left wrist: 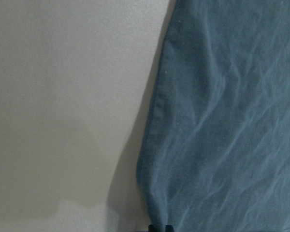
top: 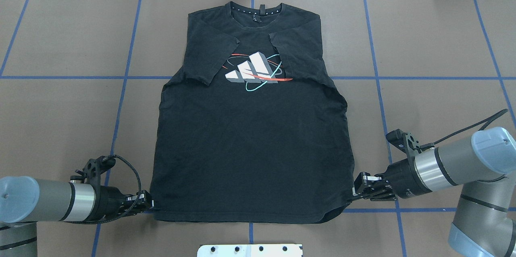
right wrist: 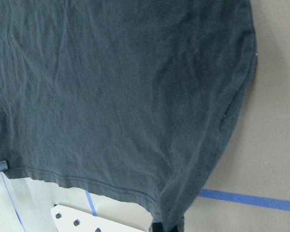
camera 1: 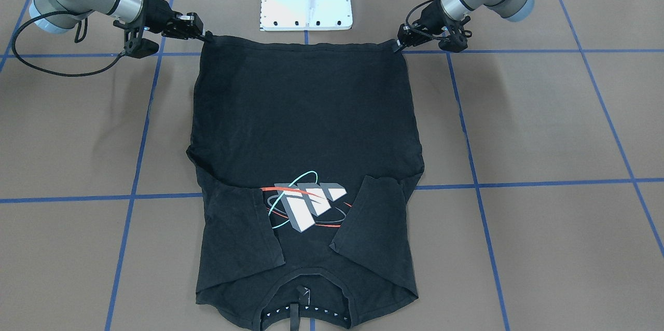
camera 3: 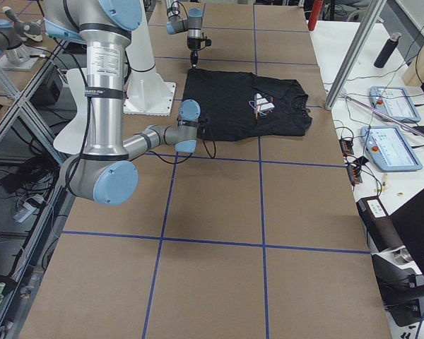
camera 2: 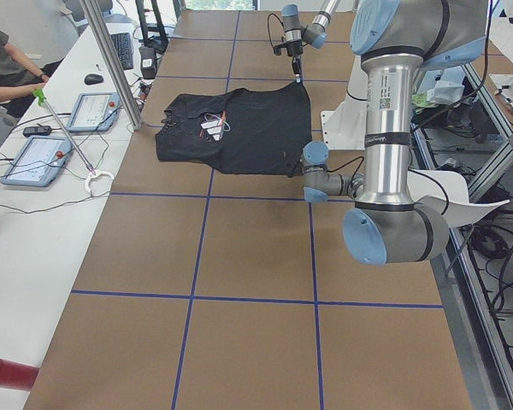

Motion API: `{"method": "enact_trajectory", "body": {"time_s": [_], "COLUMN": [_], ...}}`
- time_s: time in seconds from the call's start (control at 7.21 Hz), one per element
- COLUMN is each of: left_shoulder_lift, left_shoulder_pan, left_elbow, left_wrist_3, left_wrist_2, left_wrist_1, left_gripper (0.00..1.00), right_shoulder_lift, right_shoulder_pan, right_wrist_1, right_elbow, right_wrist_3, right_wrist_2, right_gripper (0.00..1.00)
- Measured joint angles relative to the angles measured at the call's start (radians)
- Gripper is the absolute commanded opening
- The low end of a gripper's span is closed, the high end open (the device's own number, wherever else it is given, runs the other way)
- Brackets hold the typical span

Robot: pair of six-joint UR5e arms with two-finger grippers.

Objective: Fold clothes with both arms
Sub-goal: 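Lift the hem with both grippers and carry it toward the collar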

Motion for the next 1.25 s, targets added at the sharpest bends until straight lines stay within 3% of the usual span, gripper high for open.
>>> {"method": "enact_trajectory", "body": {"time_s": [0.55,1.25], "left_shoulder_lift": [0.026,0.038], "left_shoulder_pan": [-0.019,-0.075], "left_elbow": [-0.125,-0.238], "left_wrist_3": [-0.005,-0.003], "left_wrist_2": [-0.024,-0.217], "left_wrist_1": [-0.003,-0.017], "left_gripper": [0.0,0.0], "right_shoulder_lift": [-0.01,-0.121], "right_shoulder_pan": [0.07,0.077], "right_wrist_1": [0.122,0.352], "right_elbow": [-0.006,-0.008], "right_wrist_3": [0.038,0.111], "right_wrist_2": [0.073,0.153], "right_gripper": [0.0,0.0]}}
